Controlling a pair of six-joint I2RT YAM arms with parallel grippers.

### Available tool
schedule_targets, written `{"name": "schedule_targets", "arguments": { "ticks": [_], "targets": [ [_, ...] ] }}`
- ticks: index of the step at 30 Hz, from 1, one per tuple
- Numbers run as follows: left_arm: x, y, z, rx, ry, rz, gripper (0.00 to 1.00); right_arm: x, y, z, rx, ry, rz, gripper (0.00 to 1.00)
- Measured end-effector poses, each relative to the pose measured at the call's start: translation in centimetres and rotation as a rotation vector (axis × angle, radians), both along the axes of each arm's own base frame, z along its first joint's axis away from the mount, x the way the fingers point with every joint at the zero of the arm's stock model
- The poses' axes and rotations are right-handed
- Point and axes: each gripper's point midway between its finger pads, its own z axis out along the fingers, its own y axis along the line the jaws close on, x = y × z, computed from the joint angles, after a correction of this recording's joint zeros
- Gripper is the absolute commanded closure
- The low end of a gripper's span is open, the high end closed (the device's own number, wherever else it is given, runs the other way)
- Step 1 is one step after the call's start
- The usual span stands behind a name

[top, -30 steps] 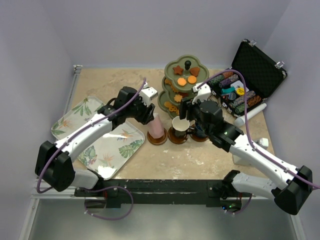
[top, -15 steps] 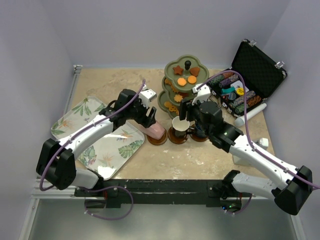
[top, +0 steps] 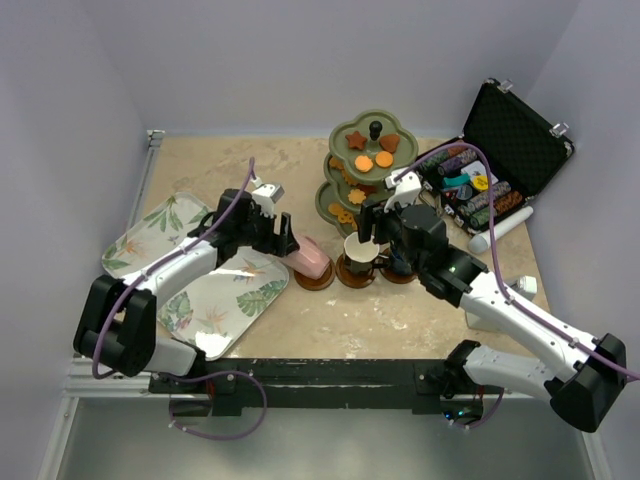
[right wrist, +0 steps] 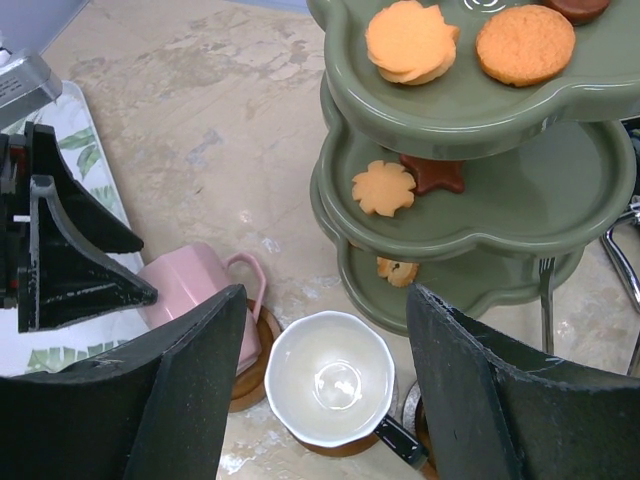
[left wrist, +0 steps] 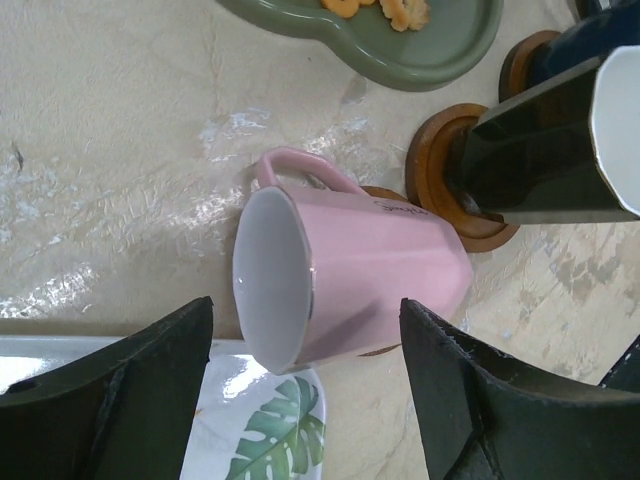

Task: Serve the afternoon tea
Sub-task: Pick up the cup from the coaster.

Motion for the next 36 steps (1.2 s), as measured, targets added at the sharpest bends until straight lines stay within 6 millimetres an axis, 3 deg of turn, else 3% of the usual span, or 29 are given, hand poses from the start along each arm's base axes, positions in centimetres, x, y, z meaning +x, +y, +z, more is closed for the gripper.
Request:
{"name": "schedule_targets", "arguments": {
  "ticks": [3, 6, 14, 17, 23, 31, 36],
  "targets": [
    [0.3, 0.4, -0.6, -0.042, 0.035, 0.015, 0.24, 0.0, 0.0, -0.1, 0.0, 0.001, 0.002, 0.31],
    [0.4, -0.6, -0.6, -0.086, 0.049, -0.02, 0.3, -0.1, 0.0, -0.4, -0.002, 0.005, 0.001, 0.31],
    [-0.2, -2.0, -1.4, -0.121, 0.128, -0.103, 0.65, -0.1, -0.1, -0.8, -0.008, 0.013, 0.0, 0.31],
    [-0.4, -2.6, -0.8, -0.151, 0.133, -0.136, 0.82, -0.1, -0.1, -0.8, -0.008, 0.013, 0.0, 0.31],
    [-0.6, -4.0, 1.4, -0.206, 0.123, -0.207, 0.98, -0.1, -0.1, -0.8, -0.008, 0.013, -0.001, 0.31],
    [-1.2, -3.3, 1.6, -0.153, 0.094, -0.279, 1.0, -0.1, -0.1, -0.8, -0.009, 0.012, -0.002, 0.31],
    [-3.4, -2.3, 3.4, -0.058, -0.025, -0.398, 1.0, -0.3, 0.4, -0.9, -0.007, 0.018, 0.029, 0.3]
  ]
}}
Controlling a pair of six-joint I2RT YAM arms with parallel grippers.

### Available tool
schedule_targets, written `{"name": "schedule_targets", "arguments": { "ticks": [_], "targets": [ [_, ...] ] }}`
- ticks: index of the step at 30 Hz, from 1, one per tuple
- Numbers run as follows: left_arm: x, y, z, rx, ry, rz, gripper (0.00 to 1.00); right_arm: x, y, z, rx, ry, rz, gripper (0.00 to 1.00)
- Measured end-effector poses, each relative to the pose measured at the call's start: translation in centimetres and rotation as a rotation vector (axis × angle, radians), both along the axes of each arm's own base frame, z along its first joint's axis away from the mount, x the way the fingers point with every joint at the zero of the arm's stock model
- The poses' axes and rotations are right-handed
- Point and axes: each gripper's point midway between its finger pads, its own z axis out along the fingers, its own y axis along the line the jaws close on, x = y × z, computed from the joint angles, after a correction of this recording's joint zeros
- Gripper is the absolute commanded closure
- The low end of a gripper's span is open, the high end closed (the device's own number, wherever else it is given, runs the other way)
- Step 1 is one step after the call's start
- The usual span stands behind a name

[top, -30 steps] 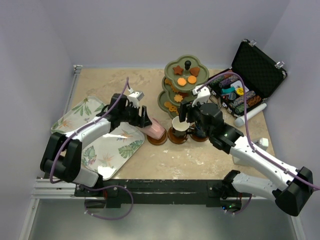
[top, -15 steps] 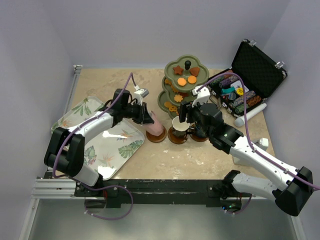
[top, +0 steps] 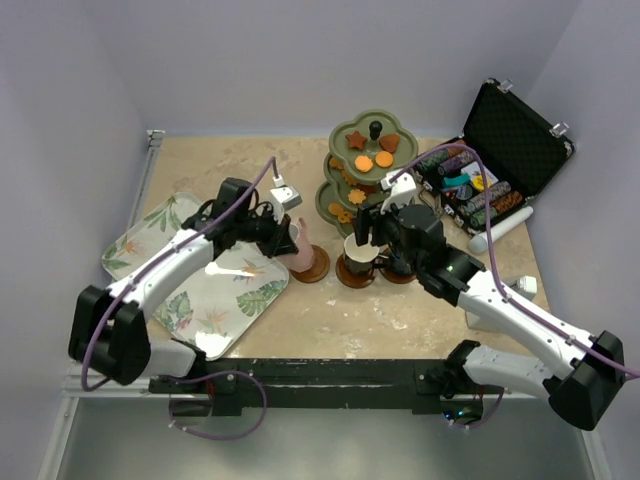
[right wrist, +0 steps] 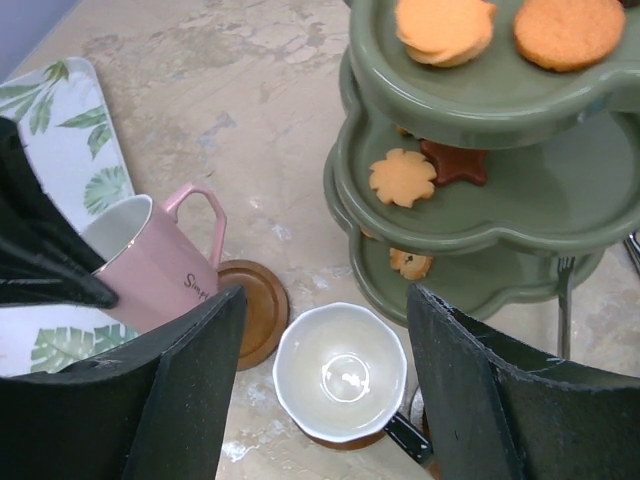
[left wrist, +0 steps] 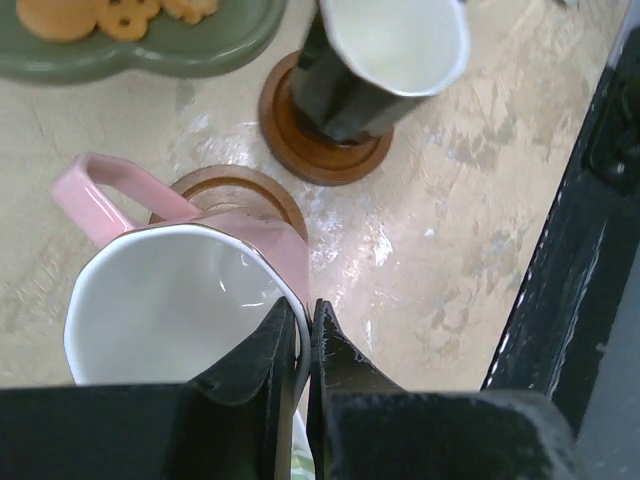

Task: Serve the afternoon tea
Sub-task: Pick up the cup from the coaster.

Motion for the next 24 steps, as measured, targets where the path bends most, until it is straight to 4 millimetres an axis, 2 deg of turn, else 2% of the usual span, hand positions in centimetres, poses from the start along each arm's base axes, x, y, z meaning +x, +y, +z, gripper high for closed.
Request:
{"name": "schedule_targets", "arguments": {
  "ticks": [3, 6, 9, 13, 18, 24],
  "targets": [
    [-2.4, -0.7, 2.7, 0.031, -0.168, -0.111, 1.0, -0.1, 1.5, 0.2, -0.001, 0.006, 0.075, 0.3],
    [-5.5, -1.6, 5.6, -0.015, -0.283, -0.231, 1.0, -0.4, 4.0, 1.3, 0.008, -0.021, 0.215, 0.3],
    [-7.3, -1.5, 7.2, -0.058, -0.341, -0.286, 1.0, -1.8, 6.2, 2.1, 0.016, -0.06, 0.385, 0.29],
    [-9.4, -1.1, 8.1, -0.091, -0.348, -0.335, 1.0, -4.4, 8.1, 3.5, 0.025, -0.125, 0.589, 0.29],
    [-11.9, -1.1, 8.8, -0.139, -0.317, -0.408, 1.0, -7.5, 9.2, 5.0, 0.046, -0.191, 0.783, 0.3],
    [-14.9, -1.1, 9.1, -0.175, -0.259, -0.488, 1.0, -9.0, 10.2, 3.1, -0.007, -0.146, 0.928, 0.31]
  ]
}}
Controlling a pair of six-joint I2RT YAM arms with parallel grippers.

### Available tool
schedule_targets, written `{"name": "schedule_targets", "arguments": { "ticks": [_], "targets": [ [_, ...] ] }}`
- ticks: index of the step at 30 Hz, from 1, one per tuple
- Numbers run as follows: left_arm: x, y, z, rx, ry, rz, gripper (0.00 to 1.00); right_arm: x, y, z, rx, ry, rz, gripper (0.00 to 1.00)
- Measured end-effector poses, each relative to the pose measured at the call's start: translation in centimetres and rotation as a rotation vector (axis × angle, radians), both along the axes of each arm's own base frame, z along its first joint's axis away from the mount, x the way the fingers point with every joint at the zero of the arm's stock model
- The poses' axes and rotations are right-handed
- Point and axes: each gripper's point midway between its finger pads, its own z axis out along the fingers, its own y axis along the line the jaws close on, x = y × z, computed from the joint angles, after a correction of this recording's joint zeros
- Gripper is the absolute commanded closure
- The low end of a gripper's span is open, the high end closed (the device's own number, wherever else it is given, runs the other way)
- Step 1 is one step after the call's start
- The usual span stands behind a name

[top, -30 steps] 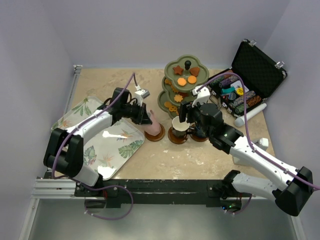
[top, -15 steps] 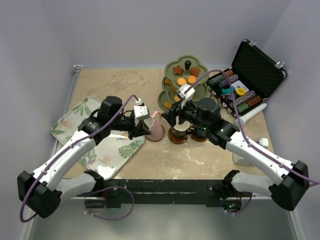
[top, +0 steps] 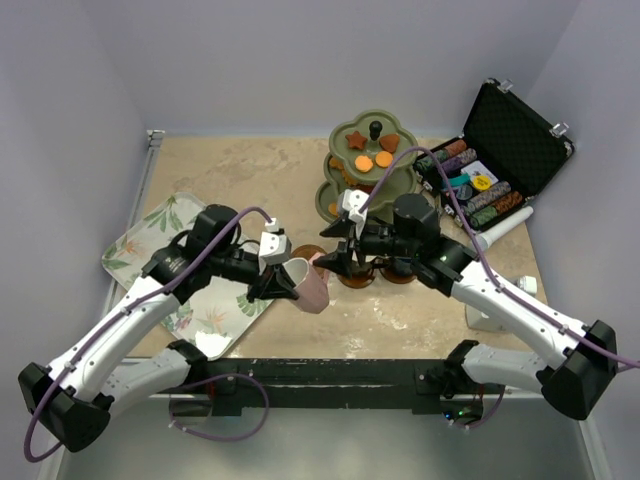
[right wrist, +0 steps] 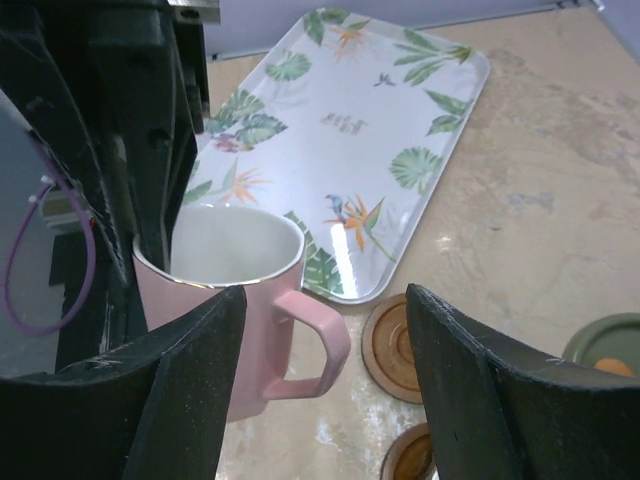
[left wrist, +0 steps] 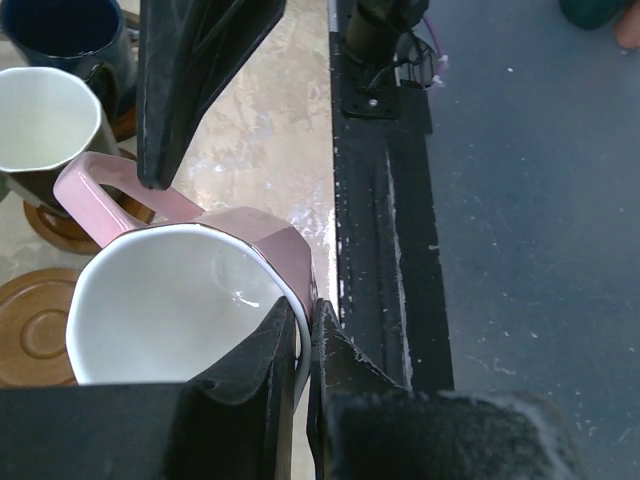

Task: Serve the afternoon tea
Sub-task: Pick up the cup from the coaster.

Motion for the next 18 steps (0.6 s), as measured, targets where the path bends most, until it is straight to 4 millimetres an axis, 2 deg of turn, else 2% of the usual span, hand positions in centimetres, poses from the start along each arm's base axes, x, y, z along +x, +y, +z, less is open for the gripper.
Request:
{"name": "schedule_targets", "arguments": {
  "ticks": [6, 11, 13, 18],
  "targets": [
    [-2.3, 0.5, 2.1, -0.061, -0.015, -0.059, 1.0, -1.5, 0.3, -2.1, -0.068, 0.035, 0.11, 0.32],
    [-3.7, 0.9, 3.7, -0.103, -0.047, -0.09, 1.0, -3.0, 0.5, -2.6, -0.075, 0.058, 0.207, 0.35],
    [-4.0, 1.1, 3.8, -0.104, -0.043, -0.093, 1.0, -3.4, 0.7, -2.5, -0.072, 0.067, 0.24, 0.43],
    [-4.0, 1.1, 3.7, -0.099, -0.036, -0.094, 1.0, -4.6, 1.1, -2.4, -0.066, 0.089, 0.319, 0.71]
  ]
}}
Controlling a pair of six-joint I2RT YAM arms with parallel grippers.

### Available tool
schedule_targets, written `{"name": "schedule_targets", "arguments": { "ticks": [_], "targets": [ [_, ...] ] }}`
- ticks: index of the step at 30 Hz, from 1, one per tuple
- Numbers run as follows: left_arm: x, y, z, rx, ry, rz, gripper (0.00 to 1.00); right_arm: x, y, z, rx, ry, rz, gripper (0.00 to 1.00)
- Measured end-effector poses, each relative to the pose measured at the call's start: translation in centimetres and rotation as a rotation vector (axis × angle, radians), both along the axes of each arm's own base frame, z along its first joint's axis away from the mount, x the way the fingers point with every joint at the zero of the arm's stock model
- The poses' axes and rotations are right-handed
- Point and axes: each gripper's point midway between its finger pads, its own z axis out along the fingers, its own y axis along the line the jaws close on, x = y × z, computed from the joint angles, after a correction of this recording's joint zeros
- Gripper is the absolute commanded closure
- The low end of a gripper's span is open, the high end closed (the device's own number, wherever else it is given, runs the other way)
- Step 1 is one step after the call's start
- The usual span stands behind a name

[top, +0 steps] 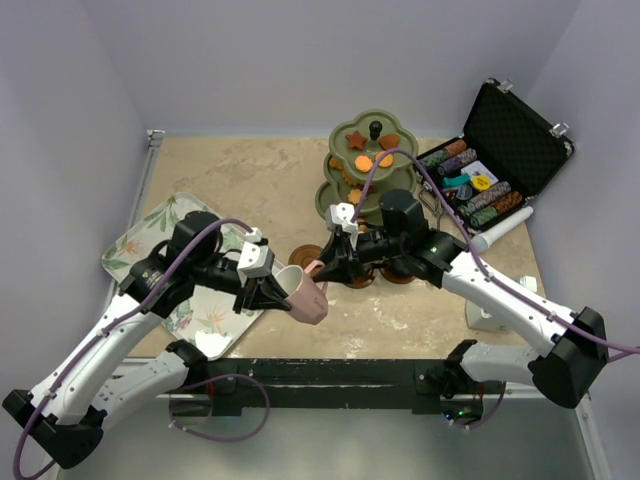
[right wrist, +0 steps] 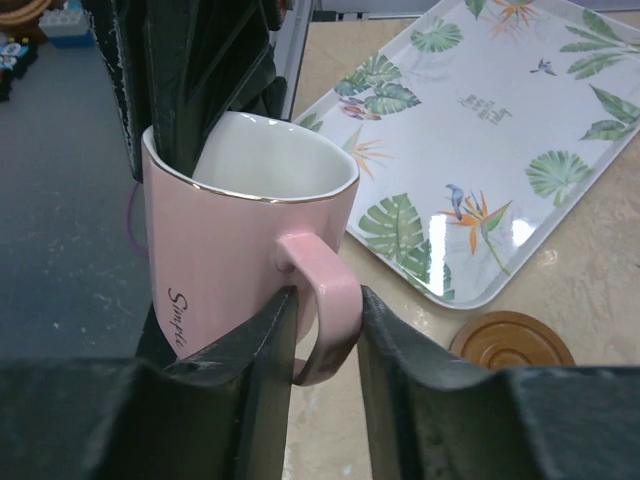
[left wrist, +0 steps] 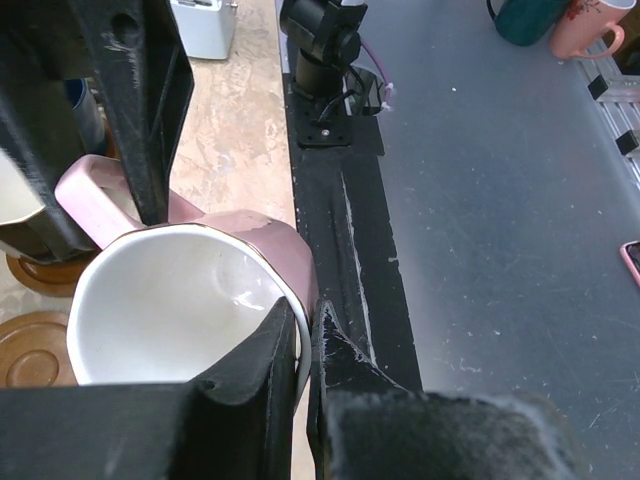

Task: Serve the afternoon tea
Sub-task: Pick up the cup from the coaster, then place the cup on the coaster.

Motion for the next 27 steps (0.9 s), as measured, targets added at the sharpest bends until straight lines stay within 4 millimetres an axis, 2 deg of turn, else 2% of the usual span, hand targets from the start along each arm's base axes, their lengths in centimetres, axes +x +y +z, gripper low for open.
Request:
{"name": "schedule_targets", "arguments": {
  "ticks": [4, 5, 9, 10, 12, 15, 19, 22, 24, 27],
  "targets": [
    [-0.1, 0.1, -0.3, 0.015, 0.013, 0.005, 1.0, -0.4, 0.6, 0.0, -0.012, 0.033, 0.021, 0.97],
    [-0.1, 0.2, -0.4, 0.023, 0.015, 0.011, 0.98, -0.3, 0.8, -0.1, -0.018, 0.038, 0.017, 1.0],
    [0.9, 0.3, -0.9, 0.055, 0.006, 0.073, 0.37, 0.9, 1.2, -0.5, -0.038, 0.041, -0.042, 1.0],
    [1.5, 0.2, -0.7, 0.05, -0.016, 0.094, 0.13, 0.9, 1.3, -0.5, -0.038, 0.028, -0.053, 1.0],
    [3.2, 0.1, 0.2, 0.04, -0.072, 0.173, 0.03, 0.9, 1.3, -0.7, -0.033, 0.0, -0.089, 1.0],
    [5.3, 0.7, 1.7, 0.024, -0.14, 0.31, 0.0, 1.1, 0.2, 0.0, 0.006, -0.057, -0.189, 1.0],
    [7.4, 1.7, 3.9, -0.008, -0.184, 0.48, 0.0, 2.5, -1.7, 2.7, 0.107, -0.16, -0.347, 1.0],
    [9.1, 2.2, 5.1, -0.024, -0.153, 0.599, 0.0, 3.7, -2.6, 3.9, 0.167, -0.222, -0.448, 1.0],
    [10.4, 2.2, 5.7, -0.03, -0.098, 0.677, 0.0, 4.2, -3.0, 3.8, 0.181, -0.253, -0.508, 1.0],
    [12.4, 1.9, 5.7, -0.029, -0.001, 0.772, 0.0, 4.3, -3.0, 2.5, 0.17, -0.276, -0.551, 1.0]
  ]
}}
